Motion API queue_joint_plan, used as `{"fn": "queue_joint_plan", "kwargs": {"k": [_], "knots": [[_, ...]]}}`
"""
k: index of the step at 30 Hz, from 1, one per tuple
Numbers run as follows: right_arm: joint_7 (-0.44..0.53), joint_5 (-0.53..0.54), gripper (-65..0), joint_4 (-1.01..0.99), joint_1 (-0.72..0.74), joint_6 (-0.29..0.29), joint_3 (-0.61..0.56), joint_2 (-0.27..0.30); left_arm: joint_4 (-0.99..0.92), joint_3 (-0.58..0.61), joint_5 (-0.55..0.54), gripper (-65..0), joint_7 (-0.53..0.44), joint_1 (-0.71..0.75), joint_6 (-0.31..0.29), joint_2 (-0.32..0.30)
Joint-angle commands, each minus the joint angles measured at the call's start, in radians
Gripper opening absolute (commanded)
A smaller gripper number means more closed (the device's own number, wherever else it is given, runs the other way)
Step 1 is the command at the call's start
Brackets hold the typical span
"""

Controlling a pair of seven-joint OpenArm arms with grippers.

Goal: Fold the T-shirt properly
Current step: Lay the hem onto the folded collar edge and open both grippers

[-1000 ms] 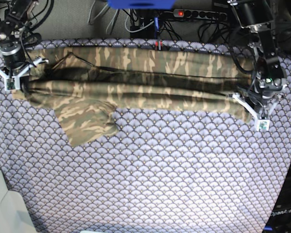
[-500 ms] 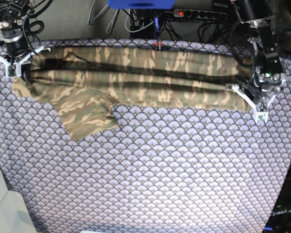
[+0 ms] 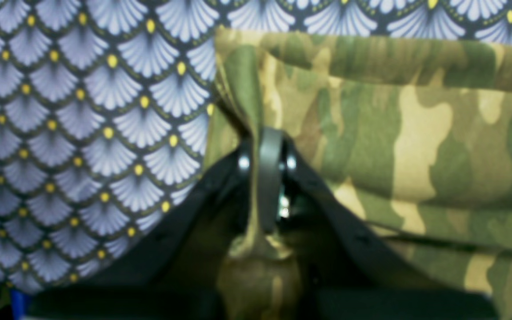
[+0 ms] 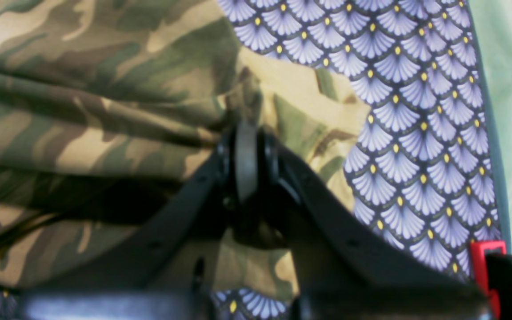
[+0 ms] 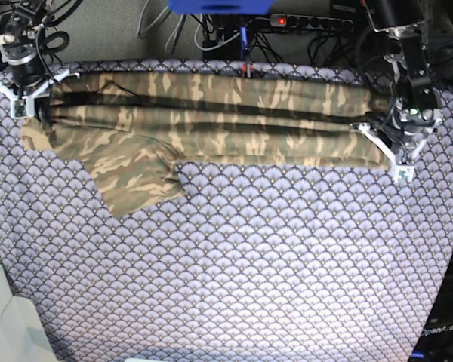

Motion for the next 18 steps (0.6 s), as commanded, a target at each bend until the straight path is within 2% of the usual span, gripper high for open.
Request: {"fn": "queue_joint_plan", "kwargs": {"k": [1,6,9,13,18], "knots": [[0.019,0.007,-65.0,0.018,-0.004,-0.019,0.008,0.015,0.005,-0.003,0.017,-59.9,-0.005,-0.012,0.01,-0.015],[0.018,0.007,-64.0,0.021,-0.027,-0.019,0.008,0.01,0.0,-0.008,0.017,-40.5,-0.013,-0.006,0.01,-0.009],[0.018,0.007,-54.1,0.02,-0.027,-0.019,0.017,0.009,0.0,-0.008,0.017,-31.4,-0.013,-0.004,0.01,-0.008],[0.018,0.012,-42.3,0.02,-0.027,-0.019,0.039,0.007,0.006,-0.006,0.017,-29.4,-0.01,-0.004,0.009,-0.008],[0.018,0.012,-37.1,0.024,-0.027,-0.019,0.06,0.007,0.0,-0.008,0.017,-29.4,-0.011,-0.004,0.009,-0.008]]}}
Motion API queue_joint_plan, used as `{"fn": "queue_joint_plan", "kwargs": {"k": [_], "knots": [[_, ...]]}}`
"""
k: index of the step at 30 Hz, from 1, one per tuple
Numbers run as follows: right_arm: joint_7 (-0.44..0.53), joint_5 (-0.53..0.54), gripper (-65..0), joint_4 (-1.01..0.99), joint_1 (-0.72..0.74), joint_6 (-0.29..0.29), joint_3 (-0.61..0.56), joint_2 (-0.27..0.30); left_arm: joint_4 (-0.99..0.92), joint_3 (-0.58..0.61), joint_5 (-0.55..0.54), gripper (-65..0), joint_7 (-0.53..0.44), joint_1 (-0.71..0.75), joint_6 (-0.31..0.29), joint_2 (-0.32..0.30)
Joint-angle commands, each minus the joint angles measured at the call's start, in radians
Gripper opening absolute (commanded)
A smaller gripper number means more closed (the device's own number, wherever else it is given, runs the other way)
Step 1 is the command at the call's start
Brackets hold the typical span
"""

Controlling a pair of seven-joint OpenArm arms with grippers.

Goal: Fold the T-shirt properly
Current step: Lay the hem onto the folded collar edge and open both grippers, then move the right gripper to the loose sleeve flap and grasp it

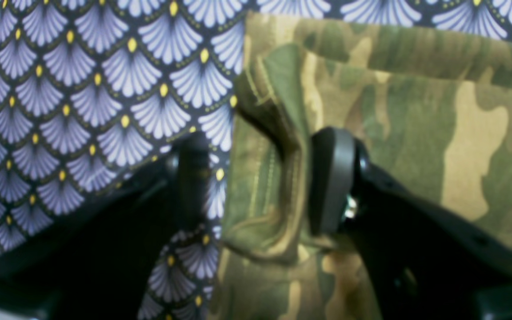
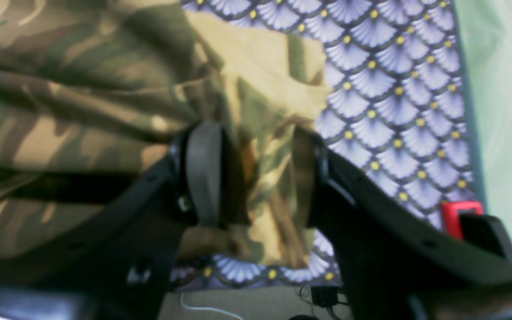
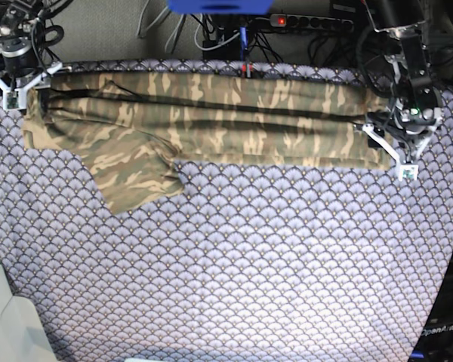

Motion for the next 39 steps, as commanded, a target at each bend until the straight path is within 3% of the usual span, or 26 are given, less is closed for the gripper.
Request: {"fn": "queue_joint_plan", "kwargs": {"k": [1,14,23,27,31,35,39], "knots": [[0.021,0.014,-36.5,0.019,-0.002,-0.012,0.008,0.012,0.009,-0.001,-0.002,-29.4,0.004,-0.005,-0.003,-0.008],[0.029,0.015,-27.0,0.071,0.003,-0.012,0.115,0.02,0.009,-0.003,-0.002,-29.4,0.008,-0.005,-0.003,-0.012],[0.019,0.024,-26.0,0.088,0.089,-0.012,0.163,0.066,0.023,-0.003,-0.002,-29.3,0.007,0.015,-0.003,-0.008],[-0.093,0.024,-24.9,0.163,0.141,-0.012,0.052,0.078,0.021,-0.003,-0.002,-29.3,0.007,0.015,-0.003,-0.005],[-0.291,0.024,-24.8,0.217,0.19,-0.012,-0.161,0.126,0.021,-0.003,-0.002,-29.3,0.008,0.015,-0.003,-0.005],[-0.475,0.026,-24.8,0.183,0.294,-0.012,-0.331,0.159,0.021,-0.003,-0.002,-29.3,0.008,0.017,-0.003,-0.003],[-0.593,0.026,-24.8,0.111,0.414,-0.012,-0.449,0.164,0.021,-0.003,-0.002,-29.3,0.008,0.017,-0.003,0.014]]}}
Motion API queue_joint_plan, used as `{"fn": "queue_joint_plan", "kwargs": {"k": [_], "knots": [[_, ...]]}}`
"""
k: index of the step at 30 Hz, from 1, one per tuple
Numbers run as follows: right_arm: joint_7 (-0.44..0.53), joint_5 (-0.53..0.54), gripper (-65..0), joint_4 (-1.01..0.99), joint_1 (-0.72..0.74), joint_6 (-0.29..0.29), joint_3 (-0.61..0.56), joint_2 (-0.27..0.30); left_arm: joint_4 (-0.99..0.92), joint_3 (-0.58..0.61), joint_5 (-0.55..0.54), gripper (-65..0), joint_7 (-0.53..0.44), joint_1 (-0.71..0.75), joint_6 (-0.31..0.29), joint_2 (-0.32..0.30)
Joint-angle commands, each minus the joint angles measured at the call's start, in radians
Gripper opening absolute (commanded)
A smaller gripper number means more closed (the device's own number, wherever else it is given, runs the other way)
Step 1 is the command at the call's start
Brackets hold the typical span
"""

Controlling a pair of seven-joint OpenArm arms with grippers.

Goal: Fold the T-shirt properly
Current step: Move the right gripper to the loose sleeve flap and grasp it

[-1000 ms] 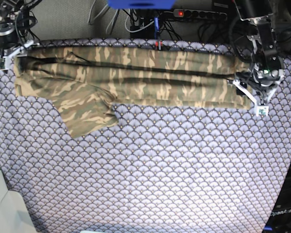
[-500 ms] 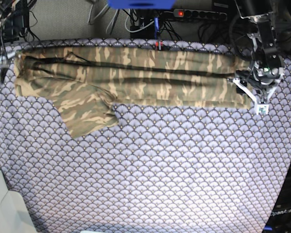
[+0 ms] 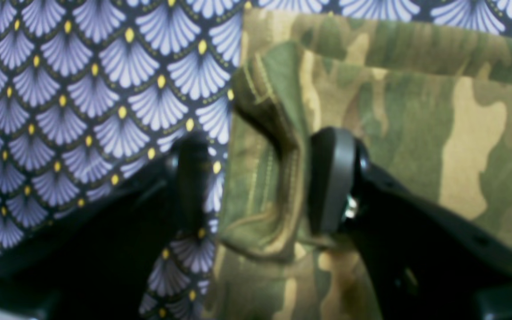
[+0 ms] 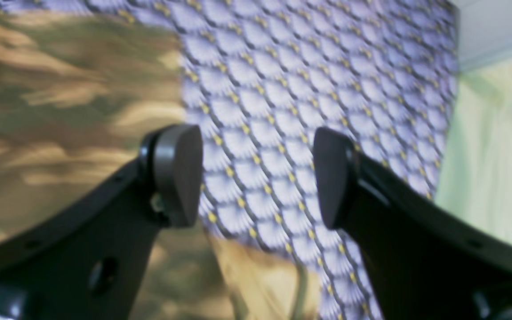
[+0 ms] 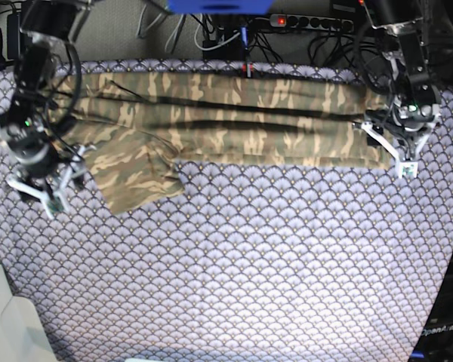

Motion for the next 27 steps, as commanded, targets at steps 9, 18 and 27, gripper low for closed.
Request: {"fn": "queue_joint_plan", "kwargs": {"k": [9,18,27], "knots": [[-0.089,0.089,-25.2,-0.273,0.235,-0.008,-0.051,0.005,0.009,0.0,-0.006,-29.3,0.016,0.013,-0.006,0.0],[-0.126,0.249,-25.3,-0.551,0.361,-0.008,-0.051,0.034,0.009,0.0,-0.006,-29.3,0.016,0.012,-0.005,0.0],[-0.086,0.282,-25.3,-0.666,0.362,-0.008,-0.051,0.026,0.009,0.0,-0.005,-29.3,0.016,0.009,-0.003,0.0]]}}
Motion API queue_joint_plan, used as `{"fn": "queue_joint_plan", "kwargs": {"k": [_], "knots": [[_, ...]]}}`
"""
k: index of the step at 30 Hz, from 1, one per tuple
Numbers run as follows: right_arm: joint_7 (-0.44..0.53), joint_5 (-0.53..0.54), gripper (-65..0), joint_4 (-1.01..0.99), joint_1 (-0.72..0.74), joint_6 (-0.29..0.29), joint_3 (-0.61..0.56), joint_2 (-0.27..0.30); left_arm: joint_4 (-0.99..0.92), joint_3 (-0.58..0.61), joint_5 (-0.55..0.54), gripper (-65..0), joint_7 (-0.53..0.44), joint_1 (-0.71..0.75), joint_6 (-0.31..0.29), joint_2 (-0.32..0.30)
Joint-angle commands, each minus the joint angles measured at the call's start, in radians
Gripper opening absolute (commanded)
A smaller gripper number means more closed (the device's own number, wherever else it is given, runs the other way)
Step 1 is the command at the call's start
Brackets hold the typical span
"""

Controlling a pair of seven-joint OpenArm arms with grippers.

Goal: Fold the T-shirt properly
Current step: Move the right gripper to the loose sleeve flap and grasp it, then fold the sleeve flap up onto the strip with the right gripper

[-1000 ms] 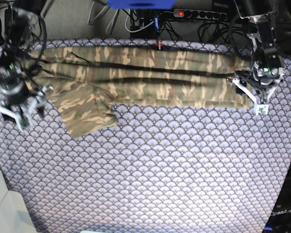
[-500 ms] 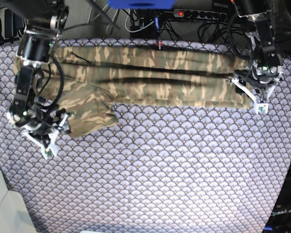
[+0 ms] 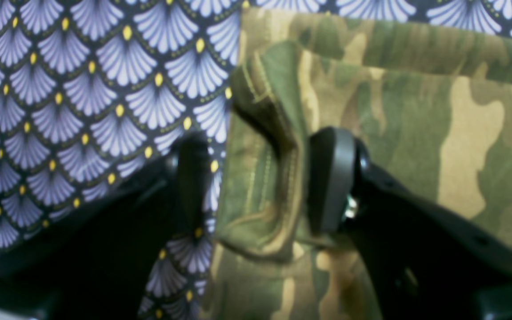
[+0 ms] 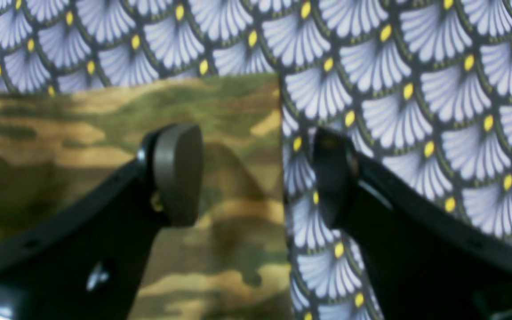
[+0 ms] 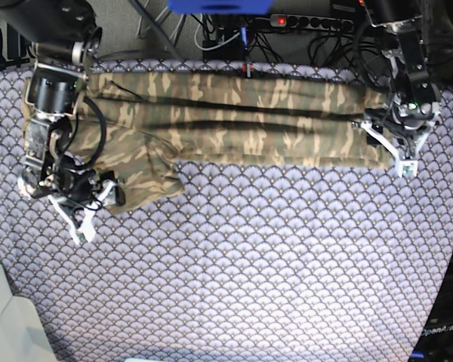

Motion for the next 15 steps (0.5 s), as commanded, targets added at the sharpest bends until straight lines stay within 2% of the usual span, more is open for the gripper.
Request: {"fn": "queue_joint_plan", "kwargs": {"k": [1,7,10,15], "knots": [[-0.004,0.007,-25.3,0.003,0.02,-0.001,0.001,0.005,0.006,0.002,0.0,-29.3,0.027,-0.002,-0.005,-0.003],[-0.013,0.007,-27.3,0.006,0.014,-0.001,-0.002,-0.015,0.006,0.002,0.0,-29.3,0.027,-0.006,-0.005,-0.003],[-0.013,0.007,-35.1,0.006,0.012,-0.001,-0.004,-0.018,0.006,0.002,0.0,-29.3,0.027,-0.007,-0.005,-0.003],[-0.013,0.007,-53.9,0.006,0.012,-0.001,-0.004,-0.018,0.006,0.002,0.0,-29.3,0.027,-0.007,-0.005,-0.003]]}}
